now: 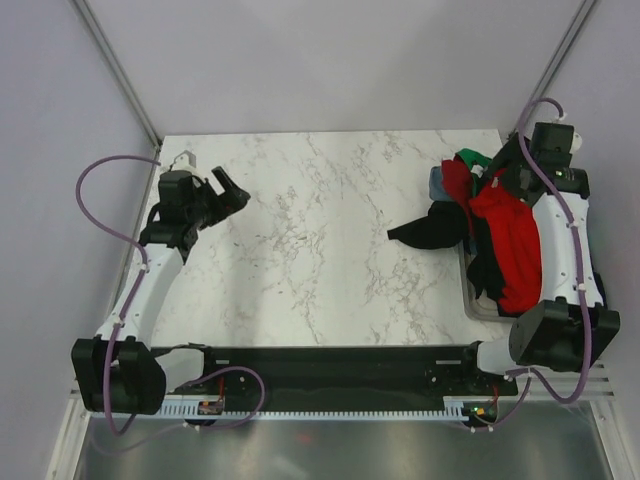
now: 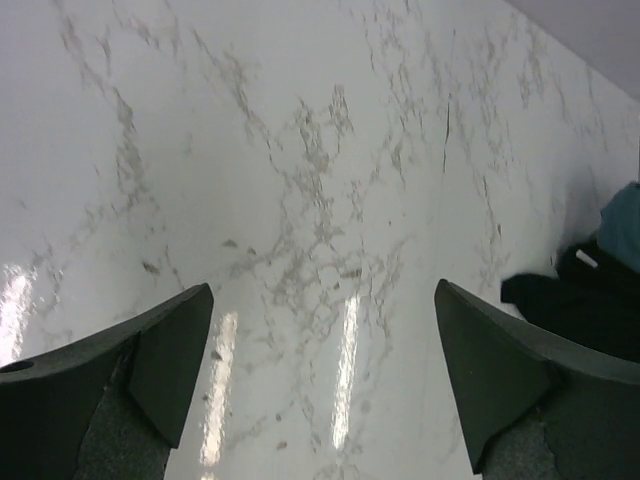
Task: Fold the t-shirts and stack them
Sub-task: Grab the tshirt from the pile
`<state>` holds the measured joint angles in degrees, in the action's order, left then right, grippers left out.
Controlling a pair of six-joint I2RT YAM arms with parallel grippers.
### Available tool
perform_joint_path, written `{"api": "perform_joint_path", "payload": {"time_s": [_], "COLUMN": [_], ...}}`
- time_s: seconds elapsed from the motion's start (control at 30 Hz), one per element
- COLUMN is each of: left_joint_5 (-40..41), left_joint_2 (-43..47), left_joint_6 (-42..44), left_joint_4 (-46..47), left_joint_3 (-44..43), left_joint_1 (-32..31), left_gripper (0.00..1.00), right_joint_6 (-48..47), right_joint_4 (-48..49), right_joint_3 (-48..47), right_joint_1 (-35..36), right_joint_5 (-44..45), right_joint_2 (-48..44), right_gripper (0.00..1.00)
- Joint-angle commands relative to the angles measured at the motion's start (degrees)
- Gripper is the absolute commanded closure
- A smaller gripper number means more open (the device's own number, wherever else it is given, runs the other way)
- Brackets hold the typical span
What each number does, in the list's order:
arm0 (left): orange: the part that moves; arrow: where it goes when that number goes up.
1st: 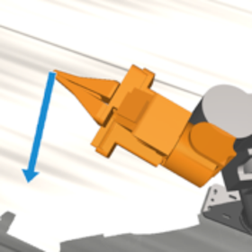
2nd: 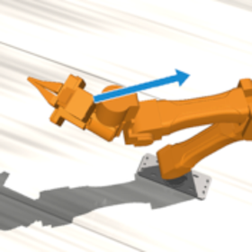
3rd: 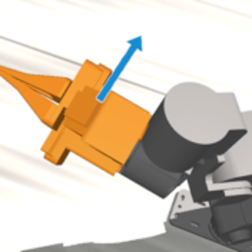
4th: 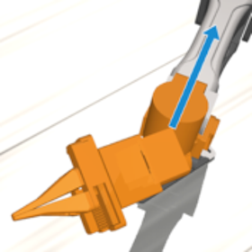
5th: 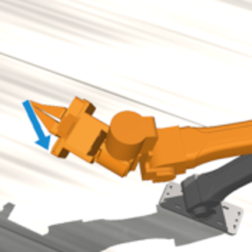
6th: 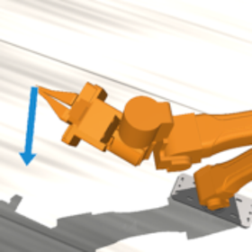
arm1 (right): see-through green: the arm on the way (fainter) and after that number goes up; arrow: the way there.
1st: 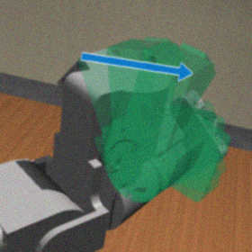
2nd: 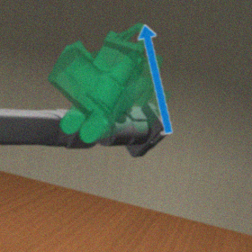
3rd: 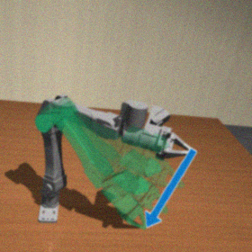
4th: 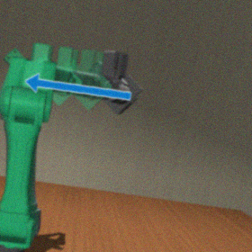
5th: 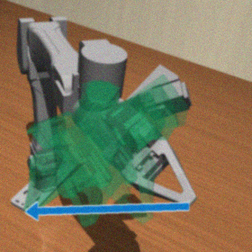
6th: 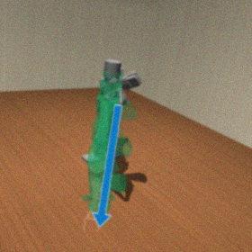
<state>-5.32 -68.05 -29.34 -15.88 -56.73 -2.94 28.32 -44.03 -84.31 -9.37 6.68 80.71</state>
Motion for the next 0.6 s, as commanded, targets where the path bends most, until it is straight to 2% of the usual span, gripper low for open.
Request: {"api": "perform_joint_path", "payload": {"time_s": [0.0, 0.1, 0.3, 0.37, 0.47, 0.57], "left_joint_5": [-14.31, -18.23, -12.96, -12.7, -12.17, -10.59], "left_joint_2": [1.44, 2.47, 9.16, 9.6, 9.78, 10.3], "left_joint_6": [-7.22, -6.69, -4.5, -3.71, -3.09, -2.39], "left_joint_4": [-5.65, -6.97, -7.85, -7.94, -7.94, -7.85], "left_joint_3": [3.46, 5.39, 12.34, 13.66, 14.98, 15.68], "left_joint_1": [1.18, 1.36, 1.27, 1.27, 1.27, 1.27], "left_gripper": [0.0, 0.04, 0.05, 0.11, 0.14, 0.16], "right_joint_6": [2.0, 1.83, 1.3, 1.22, 1.04, 0.77], "right_joint_4": [-2.64, -1.5, 1.4, 2.45, 4.03, 4.57], "right_joint_3": [-2.43, -2.52, -1.82, -0.86, 0.46, 0.55], "right_joint_1": [-2.85, -3.2, -3.2, -3.12, -3.2, -3.11], "right_joint_5": [-3.24, -5.88, -6.59, -6.5, -6.59, -6.5], "right_joint_2": [1.46, 5.07, 10.26, 11.66, 13.24, 13.95], "right_gripper": [0.04, 0.09, 0.17, 0.17, 0.2, 0.37]}}
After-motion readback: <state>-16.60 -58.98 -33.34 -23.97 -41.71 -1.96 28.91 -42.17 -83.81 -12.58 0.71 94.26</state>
